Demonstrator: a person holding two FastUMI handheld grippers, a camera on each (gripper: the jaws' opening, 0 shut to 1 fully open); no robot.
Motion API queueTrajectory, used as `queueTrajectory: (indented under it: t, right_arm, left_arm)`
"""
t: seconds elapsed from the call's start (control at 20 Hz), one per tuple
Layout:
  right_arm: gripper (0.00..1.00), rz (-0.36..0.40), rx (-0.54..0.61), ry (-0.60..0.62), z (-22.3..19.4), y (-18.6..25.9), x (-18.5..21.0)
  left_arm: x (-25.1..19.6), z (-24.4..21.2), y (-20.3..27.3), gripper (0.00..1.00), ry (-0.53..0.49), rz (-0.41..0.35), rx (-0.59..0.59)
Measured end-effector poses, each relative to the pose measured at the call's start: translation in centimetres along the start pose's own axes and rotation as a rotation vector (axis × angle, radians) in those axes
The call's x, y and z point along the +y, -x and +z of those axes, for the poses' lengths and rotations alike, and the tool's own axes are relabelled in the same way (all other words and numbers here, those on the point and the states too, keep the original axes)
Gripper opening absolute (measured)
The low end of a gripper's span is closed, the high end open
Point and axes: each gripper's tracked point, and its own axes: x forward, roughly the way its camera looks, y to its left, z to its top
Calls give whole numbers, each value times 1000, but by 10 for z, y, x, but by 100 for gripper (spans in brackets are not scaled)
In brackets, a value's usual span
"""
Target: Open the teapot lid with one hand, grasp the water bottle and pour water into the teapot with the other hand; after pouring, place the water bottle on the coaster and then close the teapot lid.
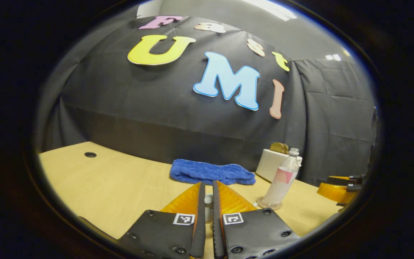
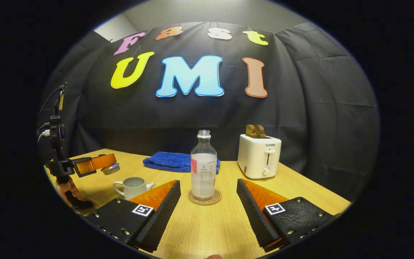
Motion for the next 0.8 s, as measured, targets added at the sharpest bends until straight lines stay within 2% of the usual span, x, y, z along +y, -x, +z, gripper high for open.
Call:
queueTrajectory:
  t: [0.1, 0.15, 0.2, 0.35, 0.8]
  right_arm:
    - [97, -9, -1, -6, -1, 0, -2]
    - [97, -12, -3, -10, -1, 0, -2]
    - [97, -13, -9, -12, -1, 0, -1]
    - [97, 6, -17, 4, -3, 1, 9]
    - [97, 14, -38, 0, 2, -2, 12]
  left_arm:
    - [-5, 0, -1, 18, -3, -1, 3]
    - [-8, 1, -1, 15, 0, -2, 1]
    - [-12, 1, -2, 18, -5, -4, -1]
    - [-31, 2, -6, 17, -59, -9, 7]
    - [-64, -23, -25, 15, -92, 18, 54]
